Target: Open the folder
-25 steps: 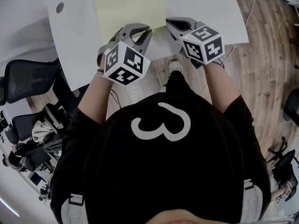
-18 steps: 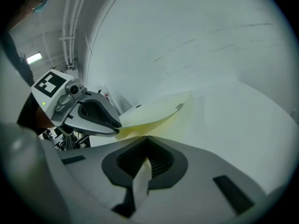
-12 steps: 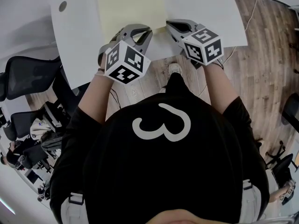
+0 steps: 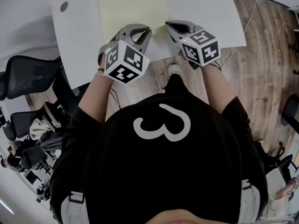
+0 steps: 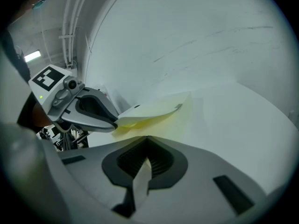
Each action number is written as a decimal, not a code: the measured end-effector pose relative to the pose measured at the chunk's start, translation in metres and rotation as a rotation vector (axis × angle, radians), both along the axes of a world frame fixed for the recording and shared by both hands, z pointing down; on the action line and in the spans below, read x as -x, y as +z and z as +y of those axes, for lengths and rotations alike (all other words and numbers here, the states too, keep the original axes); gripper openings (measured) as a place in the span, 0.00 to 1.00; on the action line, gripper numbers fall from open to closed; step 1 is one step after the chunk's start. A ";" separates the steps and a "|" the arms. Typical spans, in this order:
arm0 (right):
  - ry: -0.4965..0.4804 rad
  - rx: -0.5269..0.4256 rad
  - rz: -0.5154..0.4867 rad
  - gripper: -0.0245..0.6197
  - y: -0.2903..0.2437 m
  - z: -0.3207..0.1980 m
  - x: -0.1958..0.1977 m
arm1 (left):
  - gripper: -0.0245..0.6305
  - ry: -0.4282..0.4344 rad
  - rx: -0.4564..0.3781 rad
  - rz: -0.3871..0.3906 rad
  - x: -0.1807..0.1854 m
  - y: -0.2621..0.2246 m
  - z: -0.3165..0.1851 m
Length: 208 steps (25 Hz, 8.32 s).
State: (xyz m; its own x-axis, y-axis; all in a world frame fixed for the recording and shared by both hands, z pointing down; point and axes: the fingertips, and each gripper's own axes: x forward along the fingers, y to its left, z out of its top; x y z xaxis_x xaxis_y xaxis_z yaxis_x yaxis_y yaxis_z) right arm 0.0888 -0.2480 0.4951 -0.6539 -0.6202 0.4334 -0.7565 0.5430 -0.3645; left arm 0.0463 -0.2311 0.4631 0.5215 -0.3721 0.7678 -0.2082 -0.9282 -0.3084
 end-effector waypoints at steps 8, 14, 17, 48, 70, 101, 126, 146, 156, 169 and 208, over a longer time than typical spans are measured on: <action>0.008 -0.001 0.023 0.07 0.001 -0.001 -0.001 | 0.08 -0.026 -0.014 0.021 0.001 -0.006 -0.003; 0.015 0.004 0.038 0.07 0.002 0.001 -0.002 | 0.07 -0.036 -0.014 0.035 0.001 -0.011 -0.004; 0.015 0.007 0.040 0.07 0.001 0.000 -0.002 | 0.07 -0.035 -0.016 0.032 0.002 -0.013 -0.004; -0.070 0.051 0.073 0.07 0.002 0.003 0.002 | 0.07 -0.108 -0.001 0.011 0.005 -0.021 -0.005; -0.169 0.082 0.095 0.07 0.004 0.005 0.002 | 0.07 -0.275 -0.028 0.126 0.025 -0.061 -0.006; -0.083 0.090 0.193 0.07 0.006 0.002 0.001 | 0.07 -0.461 -0.040 0.314 0.135 -0.119 -0.013; 0.089 0.063 0.274 0.07 0.006 0.003 0.007 | 0.08 -0.559 0.011 0.532 0.260 -0.114 -0.023; 0.181 0.051 0.266 0.08 0.004 0.003 0.010 | 0.08 -0.760 0.183 0.749 0.344 -0.070 -0.056; 0.194 0.060 0.257 0.07 0.004 0.002 0.012 | 0.08 -0.891 0.243 0.780 0.382 -0.027 -0.074; 0.246 0.070 0.193 0.08 0.000 0.001 0.010 | 0.08 -0.976 0.328 0.835 0.402 0.001 -0.089; 0.084 -0.086 0.090 0.08 -0.080 0.114 0.044 | 0.08 -0.772 0.247 0.822 0.308 -0.071 0.031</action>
State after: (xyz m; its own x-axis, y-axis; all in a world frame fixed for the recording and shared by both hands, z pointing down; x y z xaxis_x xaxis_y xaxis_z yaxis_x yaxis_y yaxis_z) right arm 0.0447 -0.1343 0.4150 -0.5588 -0.7088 0.4306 -0.8283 0.5025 -0.2477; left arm -0.2619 -0.2003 0.3917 0.5968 -0.6966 0.3981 -0.8004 -0.4821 0.3564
